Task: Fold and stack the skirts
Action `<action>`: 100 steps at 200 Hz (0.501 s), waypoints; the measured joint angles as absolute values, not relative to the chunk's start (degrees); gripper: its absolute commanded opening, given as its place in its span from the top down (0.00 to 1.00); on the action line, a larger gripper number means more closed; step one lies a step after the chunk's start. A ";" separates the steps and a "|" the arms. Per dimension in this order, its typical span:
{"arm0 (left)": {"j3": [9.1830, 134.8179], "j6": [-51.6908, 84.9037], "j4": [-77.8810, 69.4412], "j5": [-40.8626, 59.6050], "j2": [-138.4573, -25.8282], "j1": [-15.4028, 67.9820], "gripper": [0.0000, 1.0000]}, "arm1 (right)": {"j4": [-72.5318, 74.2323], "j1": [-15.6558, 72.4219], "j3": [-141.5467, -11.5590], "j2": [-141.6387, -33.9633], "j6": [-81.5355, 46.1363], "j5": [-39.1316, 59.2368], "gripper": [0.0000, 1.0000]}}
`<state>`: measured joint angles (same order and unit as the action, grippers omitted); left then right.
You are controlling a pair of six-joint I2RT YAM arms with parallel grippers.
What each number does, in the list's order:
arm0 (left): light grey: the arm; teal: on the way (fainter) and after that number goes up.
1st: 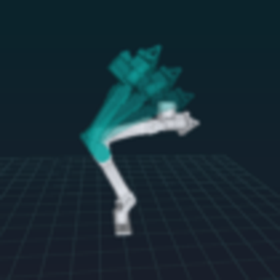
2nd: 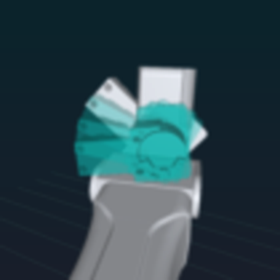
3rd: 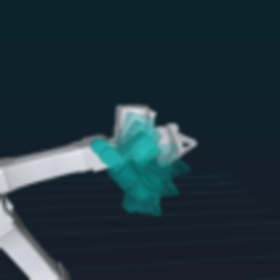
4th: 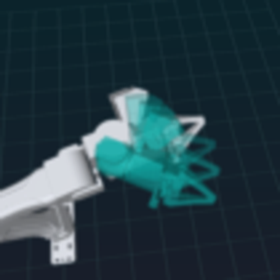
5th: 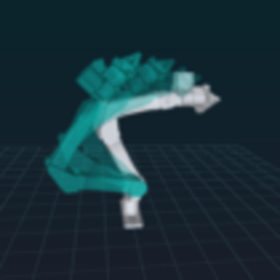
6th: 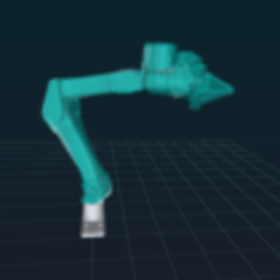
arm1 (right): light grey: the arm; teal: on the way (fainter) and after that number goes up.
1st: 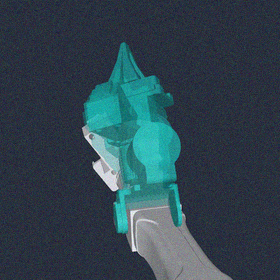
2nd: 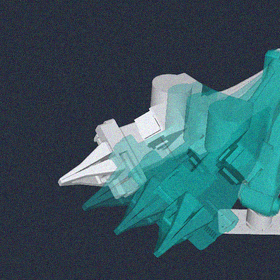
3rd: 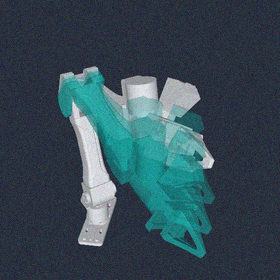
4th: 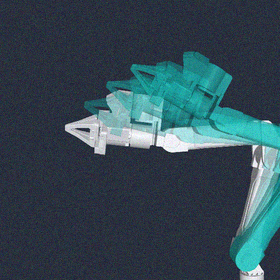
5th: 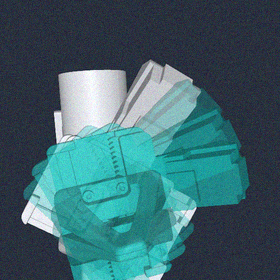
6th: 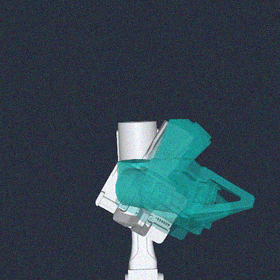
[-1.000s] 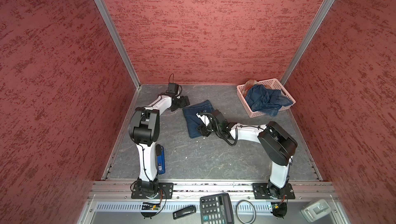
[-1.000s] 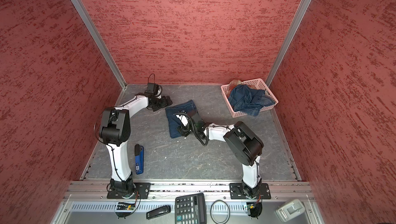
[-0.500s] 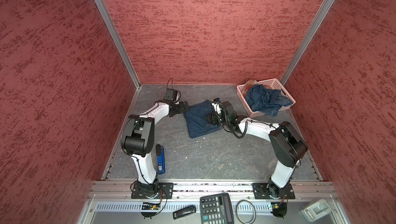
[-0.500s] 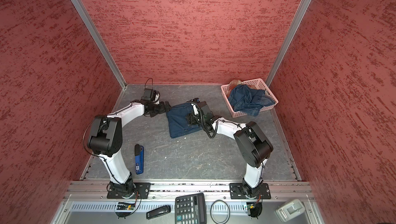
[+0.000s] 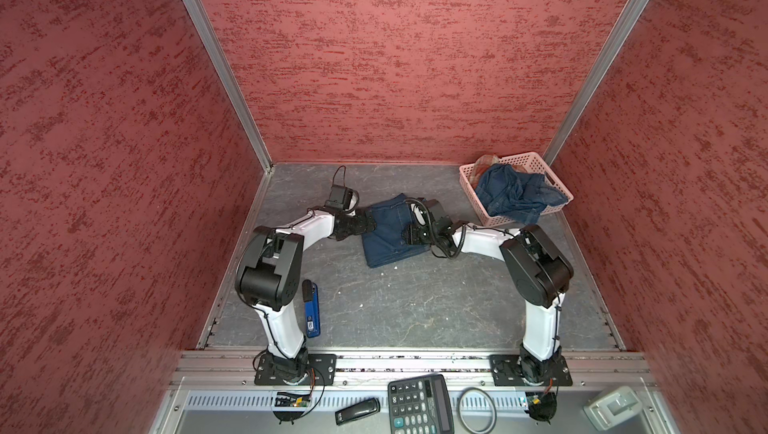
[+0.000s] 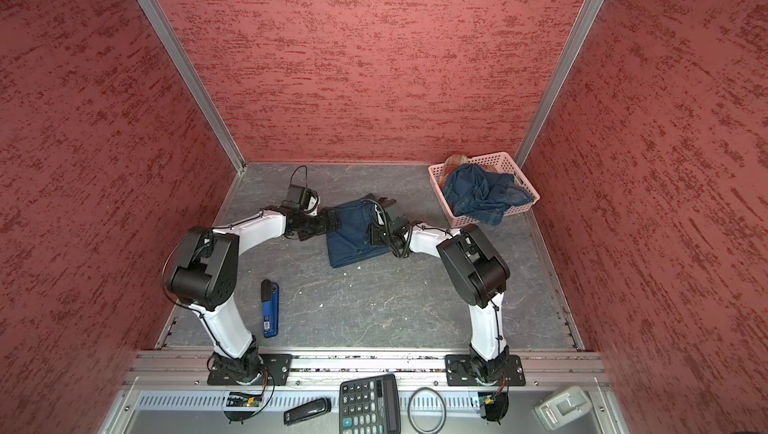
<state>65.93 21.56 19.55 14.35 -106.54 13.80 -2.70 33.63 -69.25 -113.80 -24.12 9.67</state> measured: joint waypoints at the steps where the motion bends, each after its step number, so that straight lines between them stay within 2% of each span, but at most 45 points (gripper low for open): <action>1: 66.00 21.56 19.55 14.33 -106.74 13.78 0.00 | -2.79 33.63 -69.49 -113.99 -24.03 9.74 0.45; 24: 70.22 21.10 19.27 14.31 -110.10 13.15 0.02 | -4.36 33.36 -73.97 -117.27 -22.20 10.87 0.48; 43: 72.86 21.15 19.59 14.02 -112.44 12.69 0.14 | -4.45 32.97 -77.54 -120.01 -20.99 12.51 0.48; 55: 74.48 21.37 19.73 13.85 -113.97 12.21 0.30 | -4.49 32.75 -79.18 -121.25 -20.45 13.74 0.48; 66: 75.61 20.71 19.68 13.91 -115.00 11.66 0.49 | -4.49 32.56 -80.27 -122.08 -20.10 14.81 0.48; 80: 76.49 21.21 19.64 14.11 -116.11 10.79 0.64 | -4.45 32.03 -81.58 -123.07 -19.92 16.45 0.47; 100: 76.97 21.98 19.16 15.88 -116.81 10.28 0.95 | -4.21 31.48 -82.46 -123.70 -19.88 18.65 0.45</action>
